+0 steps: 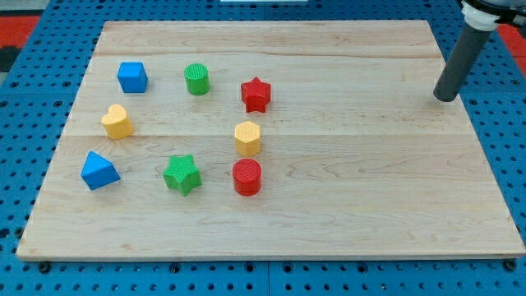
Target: Move your arm parallel right to the red circle
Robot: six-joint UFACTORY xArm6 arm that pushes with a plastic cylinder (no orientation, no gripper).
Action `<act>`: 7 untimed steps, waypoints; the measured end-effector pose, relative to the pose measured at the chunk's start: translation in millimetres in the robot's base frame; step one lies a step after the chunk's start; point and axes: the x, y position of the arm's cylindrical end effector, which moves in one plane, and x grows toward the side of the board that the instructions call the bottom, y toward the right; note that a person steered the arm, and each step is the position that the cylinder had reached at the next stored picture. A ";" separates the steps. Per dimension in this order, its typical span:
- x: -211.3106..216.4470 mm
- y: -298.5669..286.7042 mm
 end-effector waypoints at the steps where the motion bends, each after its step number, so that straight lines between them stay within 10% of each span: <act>1: 0.0 0.0; 7: 15.5 9.2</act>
